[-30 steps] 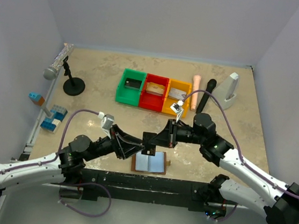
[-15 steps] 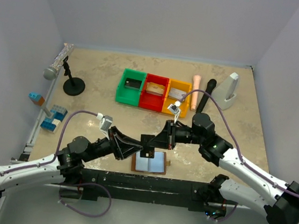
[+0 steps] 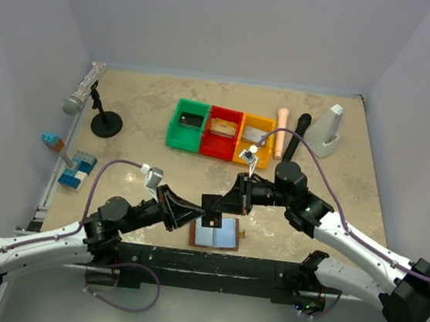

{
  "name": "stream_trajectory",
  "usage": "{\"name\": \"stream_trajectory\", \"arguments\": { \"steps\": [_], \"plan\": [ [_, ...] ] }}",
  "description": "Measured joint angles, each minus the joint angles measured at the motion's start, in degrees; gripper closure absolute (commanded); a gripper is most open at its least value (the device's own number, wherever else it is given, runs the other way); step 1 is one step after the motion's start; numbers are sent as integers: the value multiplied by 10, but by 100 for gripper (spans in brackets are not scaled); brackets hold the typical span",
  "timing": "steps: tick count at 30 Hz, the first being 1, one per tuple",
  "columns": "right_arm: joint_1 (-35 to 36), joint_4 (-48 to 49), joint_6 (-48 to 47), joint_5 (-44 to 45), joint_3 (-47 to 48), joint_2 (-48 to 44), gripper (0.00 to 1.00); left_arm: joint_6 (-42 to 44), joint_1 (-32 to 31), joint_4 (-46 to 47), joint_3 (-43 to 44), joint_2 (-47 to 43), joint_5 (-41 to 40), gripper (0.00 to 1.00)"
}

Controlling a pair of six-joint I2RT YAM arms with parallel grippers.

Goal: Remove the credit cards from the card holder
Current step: Place the credit card in the storage box.

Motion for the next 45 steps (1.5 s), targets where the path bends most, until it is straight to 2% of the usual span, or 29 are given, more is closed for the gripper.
{"name": "stream_trajectory", "arguments": {
  "steps": [2,12,31,37,42,44,45],
  "plan": [
    [0,-1,-3,-6,4,2,100,-2,0,2,0,-1,2,74],
    [4,-11,-22,-41,16,7,100,-11,2,34,-14,-7,28,71],
    [4,-60,-76,-104,40,19,100,-37,24,104,-26,11,104,71],
    [4,-69,-80,-112,44,24,100,-39,24,112,-26,32,119,82],
    [4,-73,-84,-112,46,26,100,-38,24,118,-26,37,127,100],
    [4,-73,-87,-113,46,26,100,-40,26,119,-26,37,129,100],
    [4,-73,-89,-112,46,26,92,-40,27,118,-26,37,129,100]
  ]
}}
